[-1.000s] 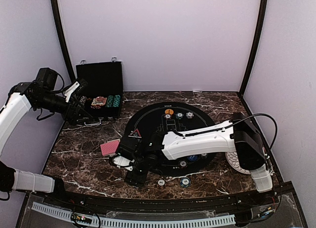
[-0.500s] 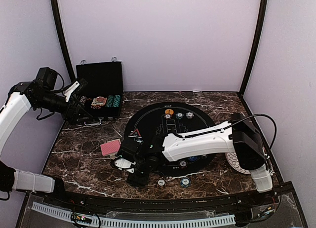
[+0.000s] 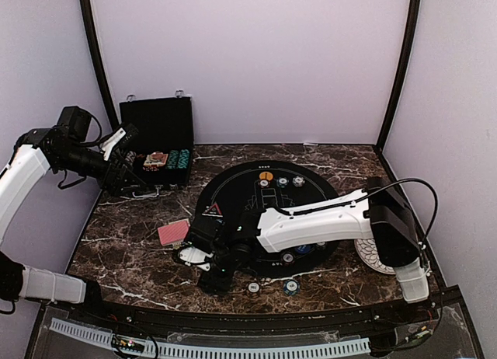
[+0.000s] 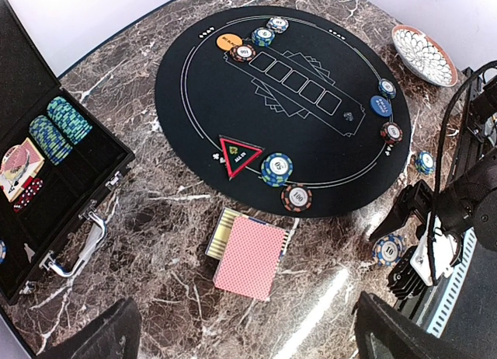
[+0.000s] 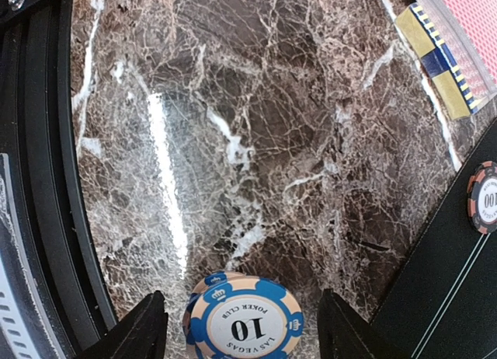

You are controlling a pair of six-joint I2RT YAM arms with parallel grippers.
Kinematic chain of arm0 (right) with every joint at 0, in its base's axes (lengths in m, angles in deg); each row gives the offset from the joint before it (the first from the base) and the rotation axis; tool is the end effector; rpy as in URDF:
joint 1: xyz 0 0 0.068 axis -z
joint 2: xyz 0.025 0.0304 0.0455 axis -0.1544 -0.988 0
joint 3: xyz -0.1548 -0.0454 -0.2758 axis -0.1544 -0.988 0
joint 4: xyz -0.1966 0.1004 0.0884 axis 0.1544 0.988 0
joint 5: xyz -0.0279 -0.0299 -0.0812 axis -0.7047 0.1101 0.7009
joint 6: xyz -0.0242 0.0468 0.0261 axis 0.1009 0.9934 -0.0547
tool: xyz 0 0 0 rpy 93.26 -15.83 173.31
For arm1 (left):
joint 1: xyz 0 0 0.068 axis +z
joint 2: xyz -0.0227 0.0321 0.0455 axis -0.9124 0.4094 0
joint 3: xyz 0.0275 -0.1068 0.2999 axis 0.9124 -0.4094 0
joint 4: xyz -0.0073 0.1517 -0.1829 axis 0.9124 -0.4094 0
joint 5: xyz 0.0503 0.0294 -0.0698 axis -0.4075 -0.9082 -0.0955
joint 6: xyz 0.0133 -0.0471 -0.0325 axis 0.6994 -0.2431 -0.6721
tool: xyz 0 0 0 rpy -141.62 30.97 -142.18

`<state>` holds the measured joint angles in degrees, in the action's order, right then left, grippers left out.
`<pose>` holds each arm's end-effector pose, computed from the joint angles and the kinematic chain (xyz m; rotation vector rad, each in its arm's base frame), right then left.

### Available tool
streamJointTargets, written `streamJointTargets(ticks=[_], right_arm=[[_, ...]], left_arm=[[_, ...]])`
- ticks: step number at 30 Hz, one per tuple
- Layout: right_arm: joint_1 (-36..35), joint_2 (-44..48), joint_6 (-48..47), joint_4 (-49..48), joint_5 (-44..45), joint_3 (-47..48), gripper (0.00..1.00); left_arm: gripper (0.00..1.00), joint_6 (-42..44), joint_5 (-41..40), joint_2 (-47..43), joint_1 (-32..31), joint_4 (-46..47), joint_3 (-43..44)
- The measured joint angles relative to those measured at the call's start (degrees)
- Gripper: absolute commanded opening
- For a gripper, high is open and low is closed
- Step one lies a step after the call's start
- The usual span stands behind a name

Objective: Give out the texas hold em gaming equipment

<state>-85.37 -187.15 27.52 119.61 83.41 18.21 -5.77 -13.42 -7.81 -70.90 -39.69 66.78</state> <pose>0.1092 0.4621 0.2186 -1.7397 2.1398 0.4454 0.1742 -0.0395 0.3977 0.9509 2.0970 -0.4965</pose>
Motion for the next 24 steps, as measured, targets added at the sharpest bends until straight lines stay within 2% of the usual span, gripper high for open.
streamJointTargets(ticks=[17,24], right_arm=[[0.09,0.33,0.00,-0.02,0.00,-0.52,0.60],[0.26,0.33,0.00,-0.02,-0.31,-0.92,0.50]], left_arm=[[0.99,0.00,0.02,0.09,-0.11,0.00,0.02],[0.99,0.00,0.02,0.09,-0.11,0.00,0.07]])
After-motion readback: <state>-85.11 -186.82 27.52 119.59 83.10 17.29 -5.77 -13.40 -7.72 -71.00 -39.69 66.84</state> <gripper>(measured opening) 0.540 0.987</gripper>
